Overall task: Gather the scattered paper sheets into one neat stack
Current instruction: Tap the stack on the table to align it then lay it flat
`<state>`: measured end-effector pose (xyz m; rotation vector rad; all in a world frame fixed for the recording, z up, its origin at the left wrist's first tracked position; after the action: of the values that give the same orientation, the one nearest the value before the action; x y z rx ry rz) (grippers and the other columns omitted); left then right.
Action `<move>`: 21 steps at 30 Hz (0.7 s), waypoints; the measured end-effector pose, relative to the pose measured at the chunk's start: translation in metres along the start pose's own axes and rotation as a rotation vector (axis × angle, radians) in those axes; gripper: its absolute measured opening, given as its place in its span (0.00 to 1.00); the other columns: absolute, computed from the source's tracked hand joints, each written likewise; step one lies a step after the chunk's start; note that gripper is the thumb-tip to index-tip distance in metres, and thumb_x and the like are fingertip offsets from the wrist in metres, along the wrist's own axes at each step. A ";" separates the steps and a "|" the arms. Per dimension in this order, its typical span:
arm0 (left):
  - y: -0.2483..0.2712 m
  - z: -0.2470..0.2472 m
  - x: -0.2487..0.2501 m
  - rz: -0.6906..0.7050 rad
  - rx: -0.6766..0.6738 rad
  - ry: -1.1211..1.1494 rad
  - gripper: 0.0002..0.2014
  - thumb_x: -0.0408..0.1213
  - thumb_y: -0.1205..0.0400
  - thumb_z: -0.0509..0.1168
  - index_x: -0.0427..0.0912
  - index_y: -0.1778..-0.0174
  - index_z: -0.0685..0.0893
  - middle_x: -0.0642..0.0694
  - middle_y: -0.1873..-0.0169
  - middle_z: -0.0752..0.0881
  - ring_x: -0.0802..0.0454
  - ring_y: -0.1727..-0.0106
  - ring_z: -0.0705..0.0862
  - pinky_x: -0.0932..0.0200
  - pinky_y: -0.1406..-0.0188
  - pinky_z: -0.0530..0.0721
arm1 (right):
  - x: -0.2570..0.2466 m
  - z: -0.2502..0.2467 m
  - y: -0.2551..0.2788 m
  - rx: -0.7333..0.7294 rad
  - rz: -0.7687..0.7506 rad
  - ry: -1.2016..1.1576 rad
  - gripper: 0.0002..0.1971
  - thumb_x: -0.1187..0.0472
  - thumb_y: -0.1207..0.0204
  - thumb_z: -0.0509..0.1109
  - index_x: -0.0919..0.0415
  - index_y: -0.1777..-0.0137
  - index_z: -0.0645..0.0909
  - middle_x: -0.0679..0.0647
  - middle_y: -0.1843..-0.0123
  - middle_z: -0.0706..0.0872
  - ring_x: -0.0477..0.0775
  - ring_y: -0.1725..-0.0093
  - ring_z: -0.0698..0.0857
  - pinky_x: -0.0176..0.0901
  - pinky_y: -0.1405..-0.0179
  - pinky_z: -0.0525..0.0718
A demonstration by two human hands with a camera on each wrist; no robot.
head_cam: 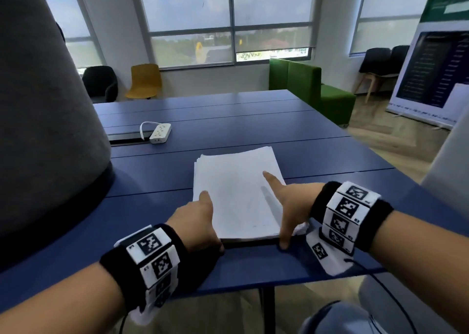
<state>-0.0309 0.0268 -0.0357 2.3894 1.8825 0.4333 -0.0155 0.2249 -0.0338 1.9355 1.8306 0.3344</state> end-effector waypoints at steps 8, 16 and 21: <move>0.001 0.003 0.000 0.039 -0.090 0.050 0.49 0.73 0.45 0.75 0.44 0.38 0.69 0.45 0.40 0.82 0.46 0.42 0.81 0.51 0.42 0.83 | 0.007 -0.016 0.004 -0.004 0.015 0.070 0.68 0.31 0.57 0.83 0.49 0.17 0.51 0.51 0.23 0.74 0.56 0.28 0.77 0.53 0.30 0.78; -0.056 -0.041 0.025 0.123 0.156 -0.059 0.45 0.73 0.22 0.48 0.42 0.17 0.62 0.39 0.18 0.66 0.34 0.18 0.62 0.38 0.22 0.65 | -0.030 -0.067 -0.035 0.371 -0.088 0.031 0.38 0.36 0.20 0.58 0.55 0.16 0.55 0.59 0.15 0.58 0.59 0.16 0.59 0.58 0.20 0.61; -0.063 0.024 0.028 0.112 -0.010 -0.109 0.50 0.76 0.24 0.46 0.48 0.13 0.40 0.41 0.13 0.39 0.35 0.14 0.37 0.34 0.17 0.41 | -0.019 -0.009 -0.076 0.138 -0.012 0.107 0.48 0.31 0.28 0.62 0.47 0.15 0.43 0.59 0.13 0.41 0.62 0.14 0.43 0.66 0.18 0.44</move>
<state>-0.0775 0.0725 -0.0682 2.4660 1.7040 0.3121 -0.0877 0.2086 -0.0599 2.0323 1.9801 0.3211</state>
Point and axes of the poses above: each hand's wrist, its own y-axis away from the middle knuckle, its own z-axis out of the palm, x = y × z, the point moved 8 cm from there along -y, towards the middle knuckle
